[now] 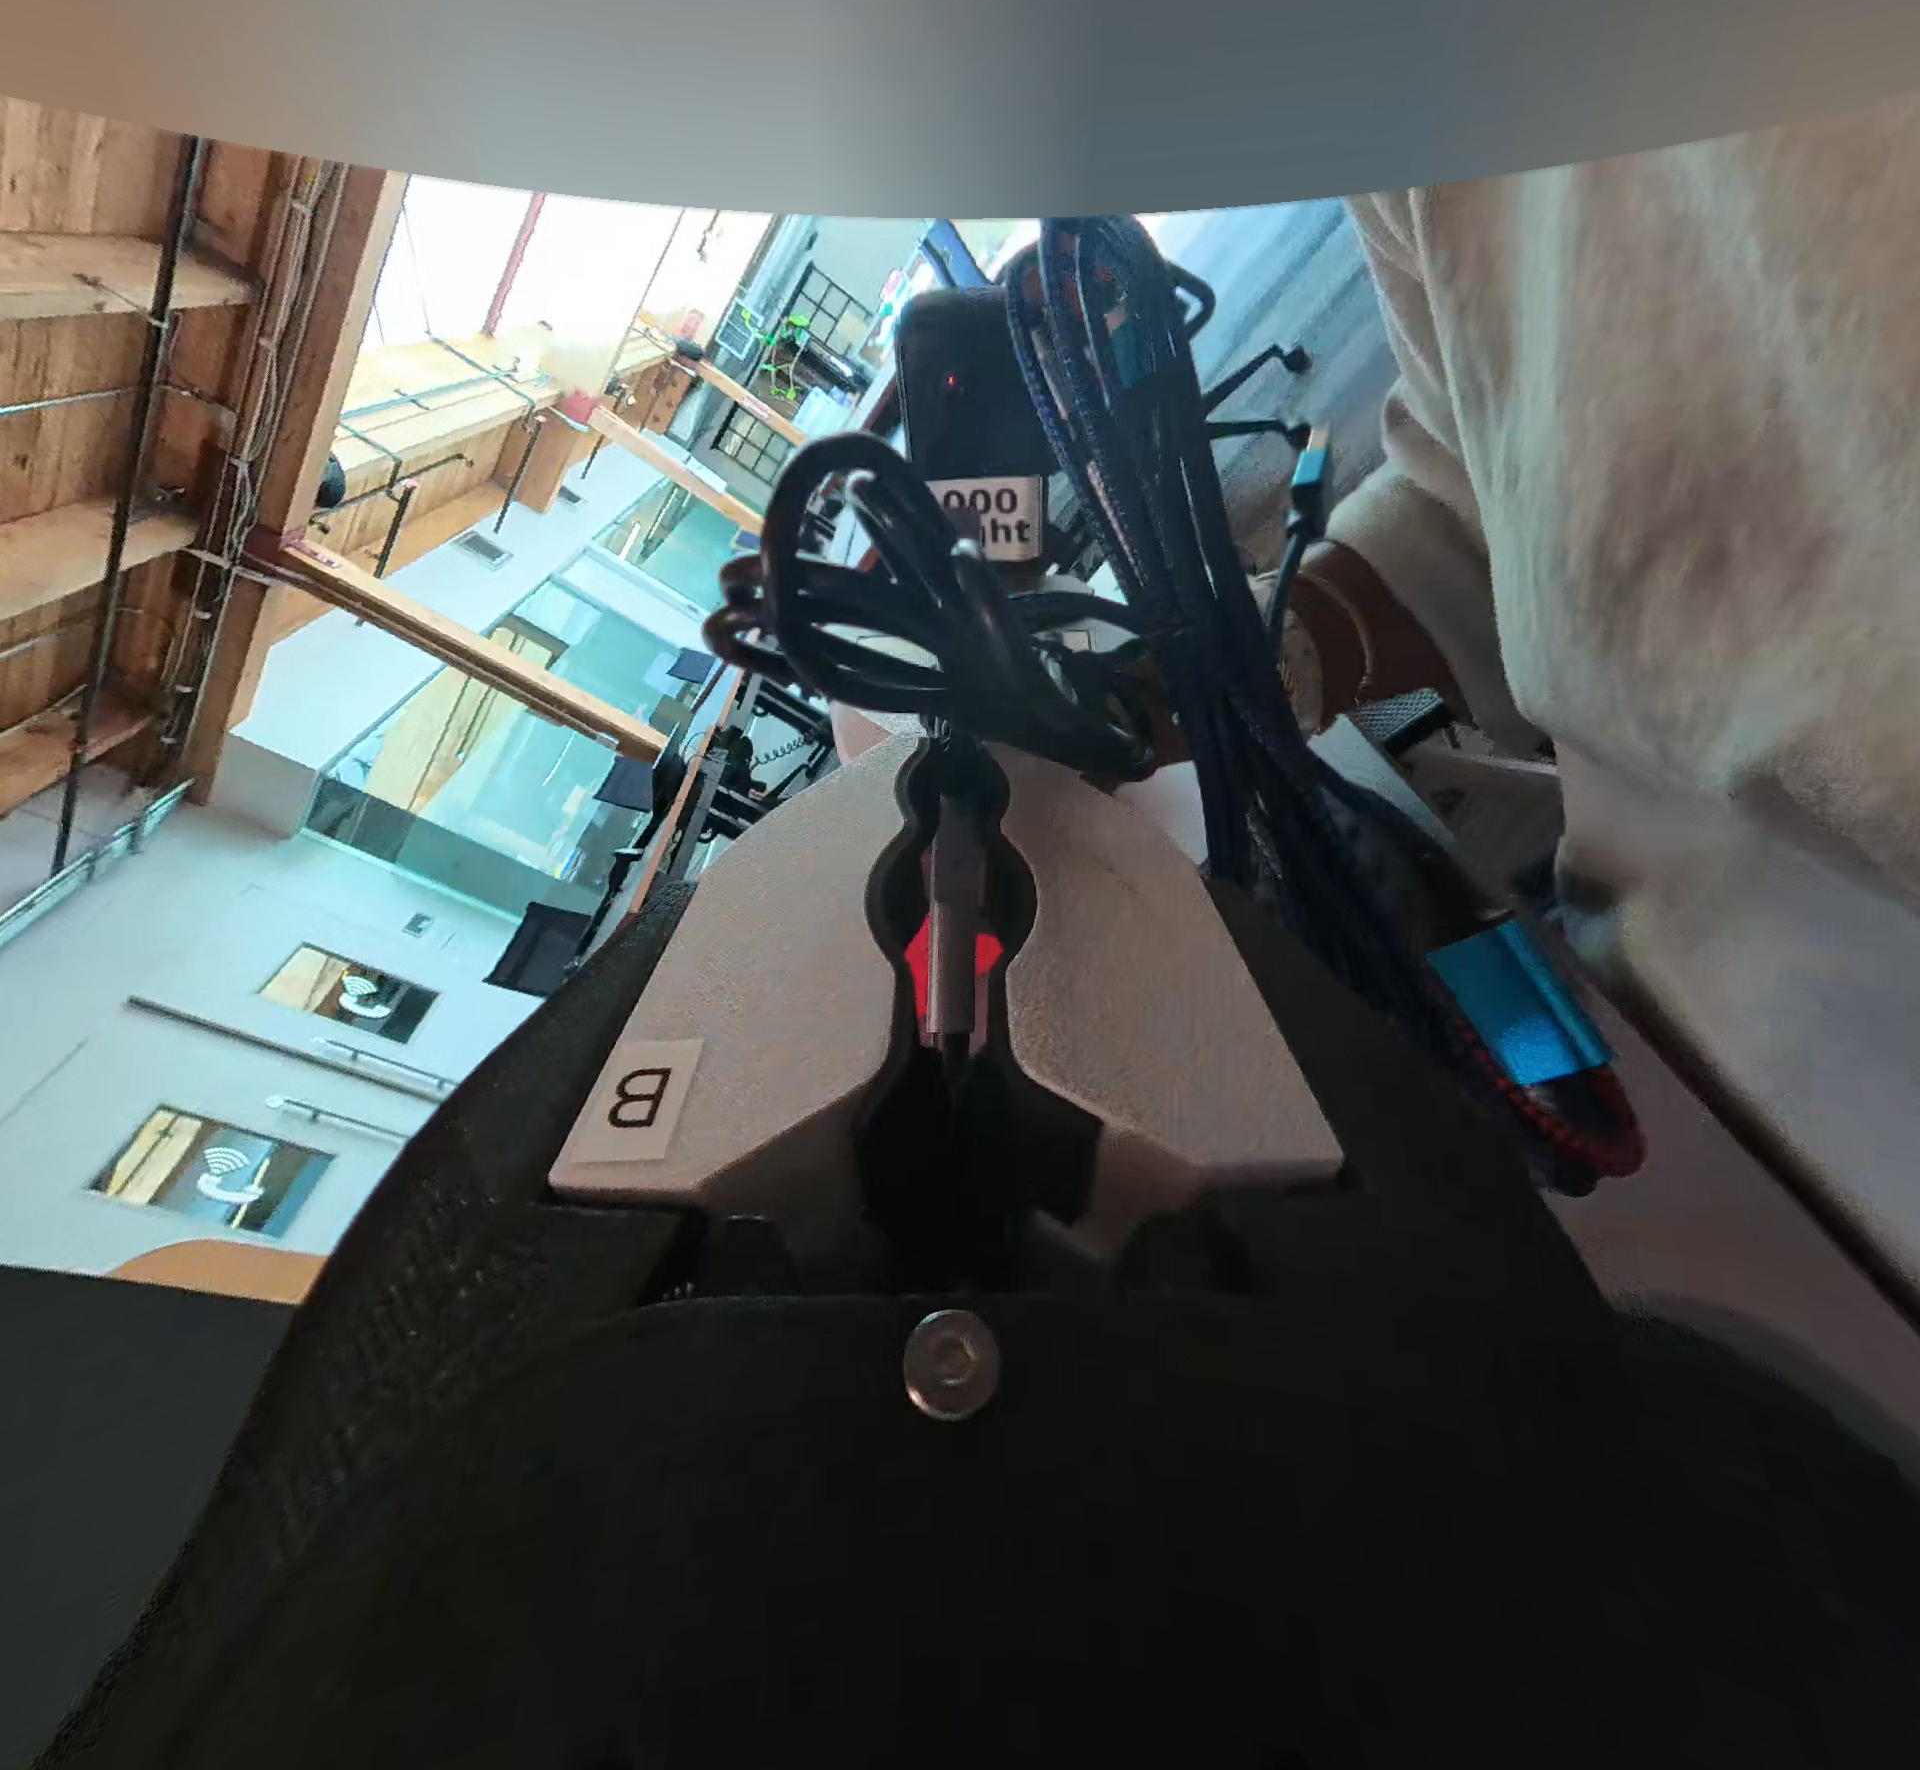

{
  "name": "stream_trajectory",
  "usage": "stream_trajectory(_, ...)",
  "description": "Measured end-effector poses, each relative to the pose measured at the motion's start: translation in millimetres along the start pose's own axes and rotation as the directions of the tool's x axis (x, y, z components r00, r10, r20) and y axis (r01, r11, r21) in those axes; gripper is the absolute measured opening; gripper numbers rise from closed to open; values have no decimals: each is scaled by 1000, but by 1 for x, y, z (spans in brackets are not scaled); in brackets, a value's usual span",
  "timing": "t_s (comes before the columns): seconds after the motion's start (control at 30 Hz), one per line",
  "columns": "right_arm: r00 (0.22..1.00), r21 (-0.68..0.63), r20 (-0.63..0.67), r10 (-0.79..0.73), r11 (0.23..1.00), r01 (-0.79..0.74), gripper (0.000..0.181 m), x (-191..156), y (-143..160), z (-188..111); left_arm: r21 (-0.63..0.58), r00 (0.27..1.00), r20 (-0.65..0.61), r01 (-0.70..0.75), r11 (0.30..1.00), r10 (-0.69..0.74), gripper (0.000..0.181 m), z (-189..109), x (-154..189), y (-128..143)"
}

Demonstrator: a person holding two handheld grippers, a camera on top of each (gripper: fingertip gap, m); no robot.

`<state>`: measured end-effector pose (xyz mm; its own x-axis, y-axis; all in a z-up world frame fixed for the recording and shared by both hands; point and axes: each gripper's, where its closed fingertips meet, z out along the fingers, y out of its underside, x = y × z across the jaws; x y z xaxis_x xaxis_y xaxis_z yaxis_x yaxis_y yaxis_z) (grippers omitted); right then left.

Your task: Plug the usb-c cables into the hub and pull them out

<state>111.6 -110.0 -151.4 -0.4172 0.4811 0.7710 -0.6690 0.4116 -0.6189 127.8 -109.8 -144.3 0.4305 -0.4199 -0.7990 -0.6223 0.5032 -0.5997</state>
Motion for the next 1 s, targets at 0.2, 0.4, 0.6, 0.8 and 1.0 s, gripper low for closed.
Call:
stream_trajectory(0.2,999,-244,2,-34,969,34,9,-5,23,4,-145,999,-27,-39,989,35,5,-6,6,22)
stream_trajectory(0.4,999,-331,-37,-39,943,25,9,-7,45,3,-175,999,-18,26,984,-29,5,-8,9,42)
stream_trajectory(0.6,976,-315,-205,-75,949,7,9,19,51,-6,-90,945,247,242,966,-214,30,-20,-23,66)
stream_trajectory(0.8,868,-364,-489,-85,924,-115,9,78,57,-53,288,525,602,560,777,-602,54,-91,-56,116)
stream_trajectory(1.0,557,-320,-825,-100,895,-312,9,151,45,-146,329,395,737,500,801,-549,133,-100,-55,146)
